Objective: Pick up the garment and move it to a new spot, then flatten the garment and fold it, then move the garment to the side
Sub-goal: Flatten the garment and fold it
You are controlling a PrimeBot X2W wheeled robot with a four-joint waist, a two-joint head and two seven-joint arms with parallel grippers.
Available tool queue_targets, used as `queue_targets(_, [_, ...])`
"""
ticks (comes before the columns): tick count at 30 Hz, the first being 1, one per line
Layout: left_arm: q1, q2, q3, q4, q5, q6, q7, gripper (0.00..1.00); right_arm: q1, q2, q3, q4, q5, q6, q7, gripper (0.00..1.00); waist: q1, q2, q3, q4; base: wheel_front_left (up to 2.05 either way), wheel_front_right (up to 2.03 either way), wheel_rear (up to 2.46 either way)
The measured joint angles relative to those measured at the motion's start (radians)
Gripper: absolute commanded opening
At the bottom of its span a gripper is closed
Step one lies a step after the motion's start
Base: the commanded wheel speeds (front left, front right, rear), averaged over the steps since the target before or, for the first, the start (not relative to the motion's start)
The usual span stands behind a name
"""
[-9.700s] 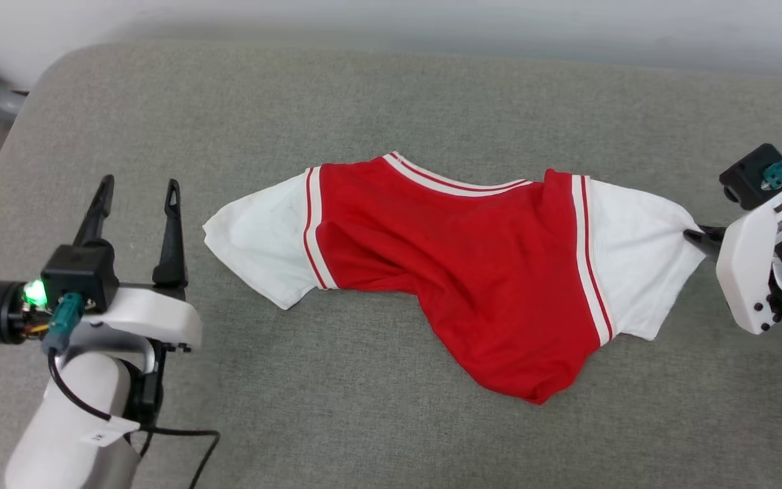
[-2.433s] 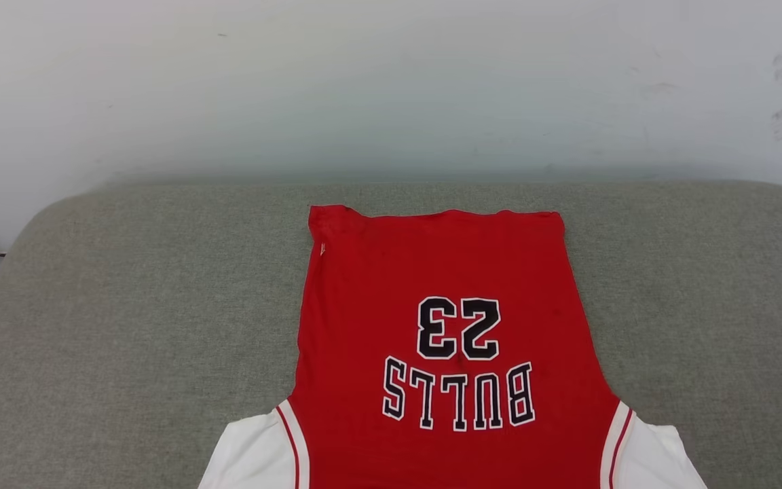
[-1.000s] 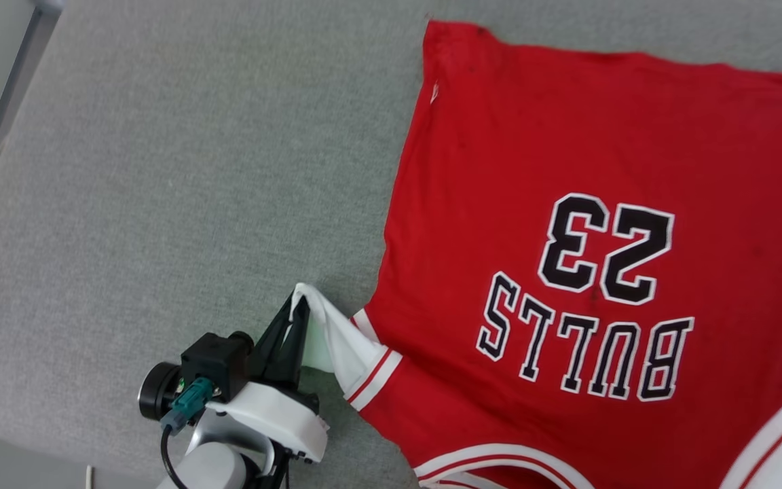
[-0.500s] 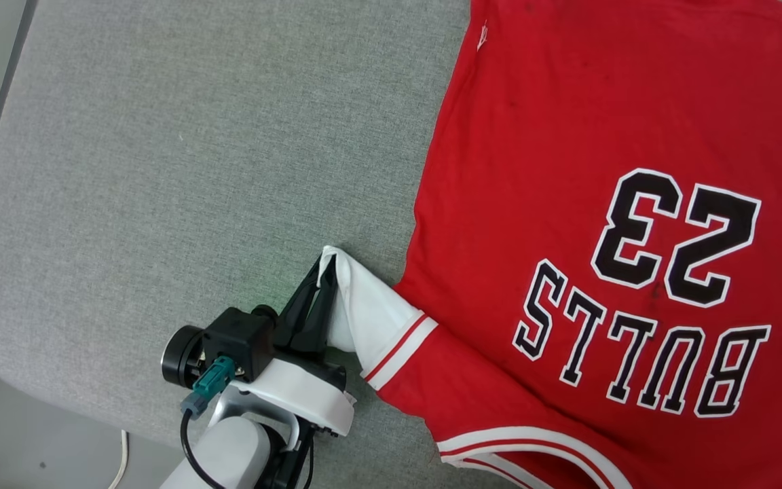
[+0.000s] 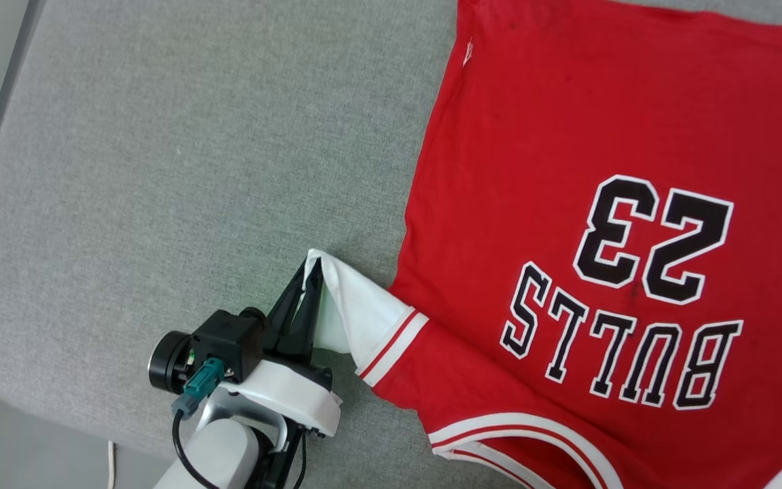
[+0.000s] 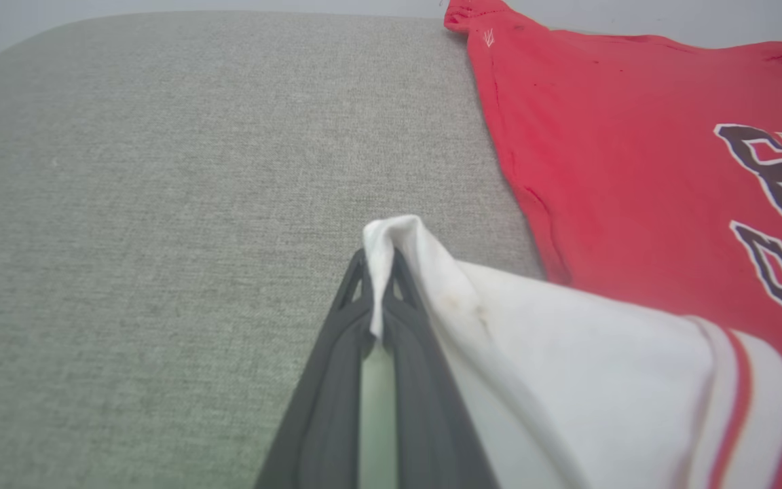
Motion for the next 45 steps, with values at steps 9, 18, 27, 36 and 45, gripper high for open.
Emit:
queue_targets(9, [0.073,0.021,0.019,0.038,-0.01,0.0,0.0,0.0,0.101,-0.072,0.123,-0.089,0.095,0.0,-0.136,0.0,0.0,0.0,-0.129,-0.034,0.0,0.0,0.0])
queue_targets(18, [0.179,0.059,0.035,0.042,-0.044,0.022,0.014,0.0,0.34,-0.223,0.205,-0.25,0.217,0.0,-0.214,0.0,-0.0002,0.0,-0.284,-0.096,0.0,0.0,0.0])
queue_targets(27, [0.276,0.094,0.05,0.024,-0.07,0.049,0.032,0.0,0.676,-0.289,0.117,-0.314,0.302,0.0,-0.317,0.0,-0.0003,0.0001,-0.415,-0.171,0.0,0.0,0.0])
queue_targets(36, [0.328,0.107,0.054,0.008,-0.089,0.063,0.041,0.0,1.124,-0.194,-0.079,-0.301,0.346,0.0,-0.395,0.0,-0.0003,0.0001,-0.487,-0.232,0.0,0.0,0.0])
queue_targets(45, [0.339,0.111,0.053,0.0,-0.096,0.073,0.042,0.0,1.285,-0.044,-0.171,-0.31,0.273,0.0,-0.391,0.0,-0.0002,0.0,-0.493,-0.237,0.0,0.0,0.0])
